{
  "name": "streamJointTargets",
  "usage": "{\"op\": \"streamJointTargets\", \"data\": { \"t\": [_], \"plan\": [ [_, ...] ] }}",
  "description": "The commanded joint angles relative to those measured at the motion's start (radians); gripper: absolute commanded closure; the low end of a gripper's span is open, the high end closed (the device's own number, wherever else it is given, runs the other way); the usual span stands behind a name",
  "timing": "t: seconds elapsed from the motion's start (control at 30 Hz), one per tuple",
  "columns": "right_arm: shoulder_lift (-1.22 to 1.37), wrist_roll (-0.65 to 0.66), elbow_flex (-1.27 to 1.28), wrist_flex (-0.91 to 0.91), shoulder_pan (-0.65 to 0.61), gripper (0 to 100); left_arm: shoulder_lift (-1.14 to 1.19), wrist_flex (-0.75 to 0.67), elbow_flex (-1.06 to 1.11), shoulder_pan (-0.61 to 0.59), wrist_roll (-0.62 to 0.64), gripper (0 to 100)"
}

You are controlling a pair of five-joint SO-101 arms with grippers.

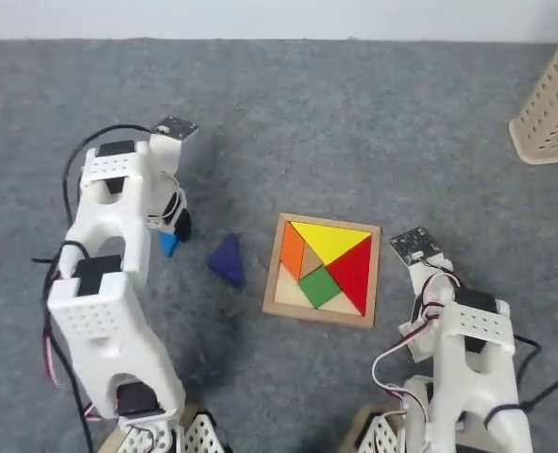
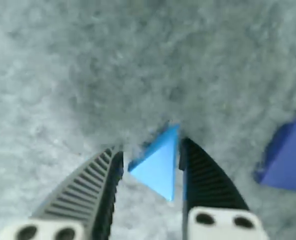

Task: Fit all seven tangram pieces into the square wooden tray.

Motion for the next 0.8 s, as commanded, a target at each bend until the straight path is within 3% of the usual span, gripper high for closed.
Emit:
{"op": "streamJointTargets", "data": {
  "t": [0.0, 0.3, 0.5, 0.77],
  "plan": [
    [-0.021, 0.011, 0.012, -0.03, 0.018, 99.0, 0.009, 0.038, -0.031, -0.006, -0.008, 86],
    [-0.021, 0.011, 0.012, -0.03, 0.018, 99.0, 0.008, 0.104, -0.03, -0.014, 0.002, 83],
    [-0.021, 0.011, 0.012, -0.03, 0.018, 99.0, 0.009, 0.077, -0.027, -0.034, 0.018, 83],
    [-0.021, 0.011, 0.012, -0.03, 0.018, 99.0, 0.009, 0.081, -0.03, -0.031, 0.018, 91]
  ]
}}
